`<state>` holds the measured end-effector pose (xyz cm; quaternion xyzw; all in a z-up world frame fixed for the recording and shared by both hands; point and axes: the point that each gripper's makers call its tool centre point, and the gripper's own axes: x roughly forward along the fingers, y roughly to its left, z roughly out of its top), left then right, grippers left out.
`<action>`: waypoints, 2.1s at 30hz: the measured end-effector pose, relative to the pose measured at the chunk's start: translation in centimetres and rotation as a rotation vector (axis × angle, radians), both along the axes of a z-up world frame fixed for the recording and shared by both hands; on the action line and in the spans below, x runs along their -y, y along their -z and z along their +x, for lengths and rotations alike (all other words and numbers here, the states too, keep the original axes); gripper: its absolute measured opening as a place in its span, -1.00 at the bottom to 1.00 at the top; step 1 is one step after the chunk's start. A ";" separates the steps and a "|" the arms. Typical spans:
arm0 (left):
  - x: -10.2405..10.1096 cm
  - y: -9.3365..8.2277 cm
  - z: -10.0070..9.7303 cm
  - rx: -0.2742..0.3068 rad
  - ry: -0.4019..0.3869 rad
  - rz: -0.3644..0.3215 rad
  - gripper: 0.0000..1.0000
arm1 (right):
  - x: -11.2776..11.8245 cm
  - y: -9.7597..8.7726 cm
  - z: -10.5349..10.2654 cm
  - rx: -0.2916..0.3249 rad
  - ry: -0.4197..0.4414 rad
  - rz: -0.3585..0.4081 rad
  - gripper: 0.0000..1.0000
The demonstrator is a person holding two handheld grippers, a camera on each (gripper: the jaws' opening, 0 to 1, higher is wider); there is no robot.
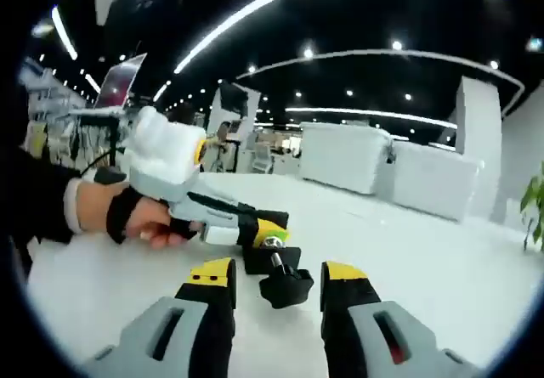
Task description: Clamp the fixed fixture on the desktop, loosen the retaining clip, secure it to the edge of the desk, and tighten the retaining clip.
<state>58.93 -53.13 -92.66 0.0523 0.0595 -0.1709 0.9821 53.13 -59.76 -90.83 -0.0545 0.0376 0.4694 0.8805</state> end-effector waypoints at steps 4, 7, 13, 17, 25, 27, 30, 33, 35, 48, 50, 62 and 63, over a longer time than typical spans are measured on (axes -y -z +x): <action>0.1 0.0 0.0 -0.001 0.006 -0.003 -0.91 | 0.8 0.5 0.8 -0.202 0.022 0.133 -0.37; 0.2 0.0 -0.1 -0.001 0.012 -0.002 -0.91 | 1.1 1.2 1.0 -0.277 0.039 0.157 -0.47; 0.3 0.0 -0.1 0.001 0.021 0.000 -0.91 | 0.9 1.5 0.6 -0.384 0.029 0.219 -0.62; 0.3 0.0 -0.2 0.000 0.021 -0.001 -0.91 | 0.8 1.5 0.4 -0.401 0.038 0.227 -0.64; 0.3 0.0 -0.2 0.000 0.020 -0.004 -0.91 | 0.7 1.3 0.2 -0.256 0.037 0.136 -0.65; 0.3 0.1 -0.2 0.000 0.019 -0.003 -0.91 | 0.6 1.2 0.0 -0.223 0.034 0.120 -0.65; 0.3 0.1 -0.2 -0.001 0.018 -0.005 -0.91 | 0.5 1.0 -0.2 -0.145 0.029 0.072 -0.66; 0.2 0.1 -0.2 -0.001 0.015 -0.006 -0.91 | 0.2 0.9 -0.6 -0.055 0.021 0.017 -0.66; 0.2 0.1 -0.3 -0.002 0.013 -0.008 -0.91 | 0.2 0.9 -0.3 0.010 0.019 -0.025 -0.66; 0.1 0.1 -0.2 -0.003 0.004 -0.015 -0.92 | -0.5 0.8 -1.1 0.474 0.000 -0.323 -0.65; 0.1 0.1 -0.1 -0.005 0.004 -0.015 -0.92 | -0.6 0.8 -1.1 0.518 0.000 -0.352 -0.65; 0.1 0.1 0.0 -0.006 0.003 -0.018 -0.92 | -0.7 0.9 -1.0 0.611 -0.014 -0.405 -0.65; 0.1 0.1 0.0 -0.006 0.003 -0.018 -0.92 | -0.7 0.9 -1.1 0.630 -0.015 -0.419 -0.65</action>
